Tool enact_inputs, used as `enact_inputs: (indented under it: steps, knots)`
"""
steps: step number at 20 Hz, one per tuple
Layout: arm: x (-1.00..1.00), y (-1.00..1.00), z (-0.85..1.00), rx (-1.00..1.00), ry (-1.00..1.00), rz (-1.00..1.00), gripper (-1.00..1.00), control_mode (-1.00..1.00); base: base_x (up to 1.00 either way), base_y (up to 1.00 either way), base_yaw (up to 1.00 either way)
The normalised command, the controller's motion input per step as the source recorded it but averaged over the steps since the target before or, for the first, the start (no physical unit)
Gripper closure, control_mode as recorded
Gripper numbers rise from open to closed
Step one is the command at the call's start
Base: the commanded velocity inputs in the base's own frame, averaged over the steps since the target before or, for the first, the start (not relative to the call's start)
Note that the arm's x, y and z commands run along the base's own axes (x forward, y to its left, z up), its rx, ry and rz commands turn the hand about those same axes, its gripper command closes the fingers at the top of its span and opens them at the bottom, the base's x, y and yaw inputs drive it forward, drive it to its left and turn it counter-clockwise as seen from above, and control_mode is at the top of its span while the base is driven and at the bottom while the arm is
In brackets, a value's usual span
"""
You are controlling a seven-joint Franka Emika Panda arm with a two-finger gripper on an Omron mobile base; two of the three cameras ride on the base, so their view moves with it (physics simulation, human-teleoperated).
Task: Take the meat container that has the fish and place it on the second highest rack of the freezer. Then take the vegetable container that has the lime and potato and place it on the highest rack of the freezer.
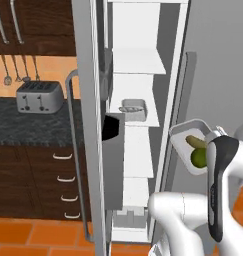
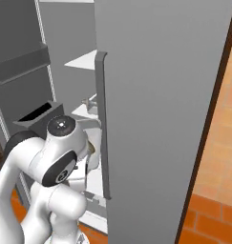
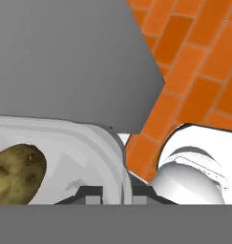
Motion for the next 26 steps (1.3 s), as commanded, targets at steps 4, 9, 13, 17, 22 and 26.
enact_inputs:
  steps: [4, 9, 13, 17, 22, 26]
  knots:
    - [0.00, 0.00, 0.00, 0.00, 0.00, 0.00, 1.00, 1.00, -0.66, 0.00, 0.00]
    - [0.00, 0.00, 0.00, 0.00, 0.00, 0.00, 1.00, 1.00, -0.17, 0.37, 0.00]
    - [0.00, 0.00, 0.00, 0.00, 0.00, 0.00, 1.00, 1.00, 0.71, 0.07, 0.00]
    - [0.00, 0.00, 0.00, 0.00, 0.00, 0.00, 1.00, 1.00, 0.18, 0.09, 0.00]
    - [0.00, 0.06, 0.05, 0.00, 0.00, 0.00, 1.00, -1.00, 0.00, 0.19, 0.00]
    - [0.24, 0.35, 0.75, 0.00, -0.12, -0.03, 1.00, -1.00, 0.00, 0.00, 0.00]
